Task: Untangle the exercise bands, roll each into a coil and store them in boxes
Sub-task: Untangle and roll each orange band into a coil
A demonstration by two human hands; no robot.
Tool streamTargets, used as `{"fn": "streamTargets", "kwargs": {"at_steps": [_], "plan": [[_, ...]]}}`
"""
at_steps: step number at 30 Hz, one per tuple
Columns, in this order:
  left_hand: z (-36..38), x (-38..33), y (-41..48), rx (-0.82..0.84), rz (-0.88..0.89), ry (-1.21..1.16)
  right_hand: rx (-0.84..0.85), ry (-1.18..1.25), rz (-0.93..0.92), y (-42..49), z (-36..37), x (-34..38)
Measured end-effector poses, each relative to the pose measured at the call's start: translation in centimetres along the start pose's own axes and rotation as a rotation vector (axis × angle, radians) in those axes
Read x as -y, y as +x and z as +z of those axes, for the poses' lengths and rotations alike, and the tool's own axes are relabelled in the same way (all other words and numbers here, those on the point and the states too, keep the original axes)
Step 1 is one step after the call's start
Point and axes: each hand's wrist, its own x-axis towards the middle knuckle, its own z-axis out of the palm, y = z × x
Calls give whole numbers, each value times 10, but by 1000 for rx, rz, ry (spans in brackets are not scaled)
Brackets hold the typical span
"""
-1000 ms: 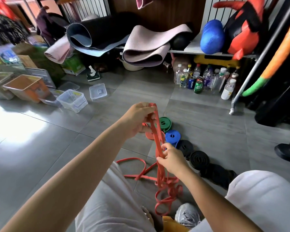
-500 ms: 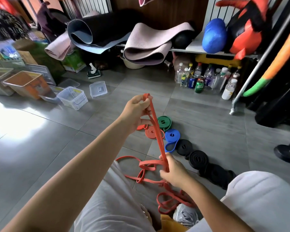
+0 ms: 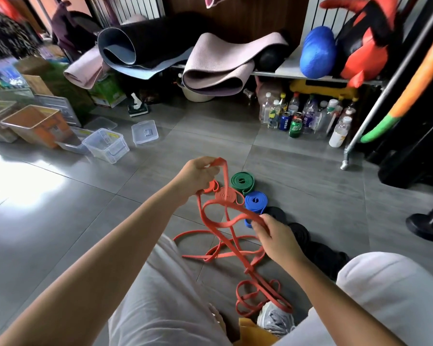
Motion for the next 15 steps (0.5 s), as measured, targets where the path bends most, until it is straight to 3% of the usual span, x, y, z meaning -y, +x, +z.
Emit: {"fn": "streamTargets", "kwargs": {"at_steps": [3,9,11,15], "plan": [[11,-14,-12,119,48,68,159,-43,-49,13,2,16],[15,-43,-39,424,97,-19,58,112,182,46,-3,40],[16,-49,-42,437,119,-14,145,43,185,50,-5,45],[20,-49,-33,284,138,181,299,15,87,47,-8,47]]}}
